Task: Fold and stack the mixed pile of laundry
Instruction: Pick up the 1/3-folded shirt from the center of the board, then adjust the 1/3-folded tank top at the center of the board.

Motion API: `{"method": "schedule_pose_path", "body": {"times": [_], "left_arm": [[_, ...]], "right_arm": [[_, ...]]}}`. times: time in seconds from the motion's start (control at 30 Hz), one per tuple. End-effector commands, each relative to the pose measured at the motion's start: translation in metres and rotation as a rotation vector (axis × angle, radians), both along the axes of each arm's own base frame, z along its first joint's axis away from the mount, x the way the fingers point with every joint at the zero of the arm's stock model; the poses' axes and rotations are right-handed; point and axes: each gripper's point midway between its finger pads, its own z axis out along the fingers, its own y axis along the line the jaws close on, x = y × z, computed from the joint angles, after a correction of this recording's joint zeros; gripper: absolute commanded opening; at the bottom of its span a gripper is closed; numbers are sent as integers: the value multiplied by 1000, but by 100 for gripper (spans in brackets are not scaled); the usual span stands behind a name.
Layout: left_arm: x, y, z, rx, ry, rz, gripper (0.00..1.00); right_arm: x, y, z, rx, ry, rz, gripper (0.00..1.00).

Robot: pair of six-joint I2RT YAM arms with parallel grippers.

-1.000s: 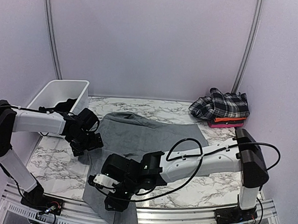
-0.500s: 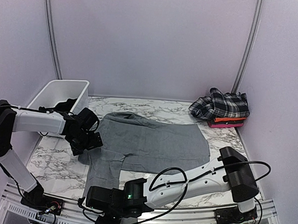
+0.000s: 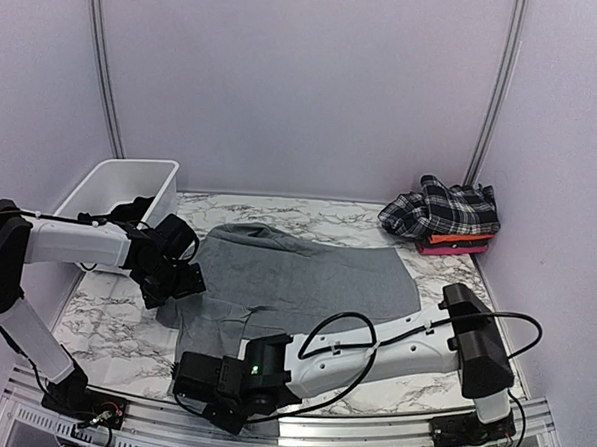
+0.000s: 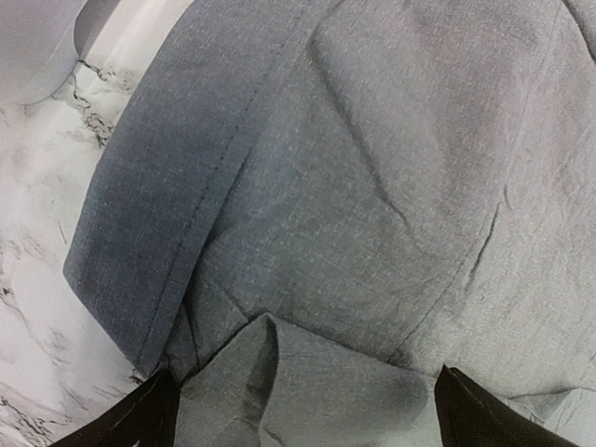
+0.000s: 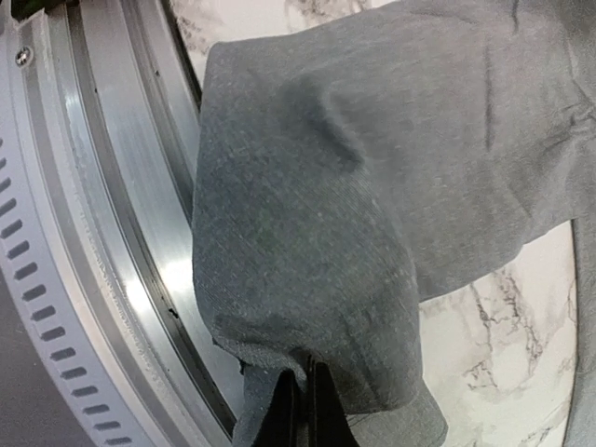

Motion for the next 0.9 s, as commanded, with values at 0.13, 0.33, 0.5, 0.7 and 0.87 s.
{"method": "schedule_pose_path", "body": {"times": [0.13,0.33,0.5,0.7,0.87], "left_arm": [[25,-9,59,-31,-154,-62,99],[45,-14,115,-61,-300,-93,99],[58,-22,122,-45,-313,-129,99],[62,-26,102,-36,-264,-120,99],[62,-28,97,-29,-252,-135,99]], "right_arm": [[63,-20,106,248,29,-70,0],[146,-70,134,422,164,-210,0],[229,-120,123,515,275,-375,0],[326,-176,94,531,268,-606,5],[341,-202,97,442,206,-638,51]]}}
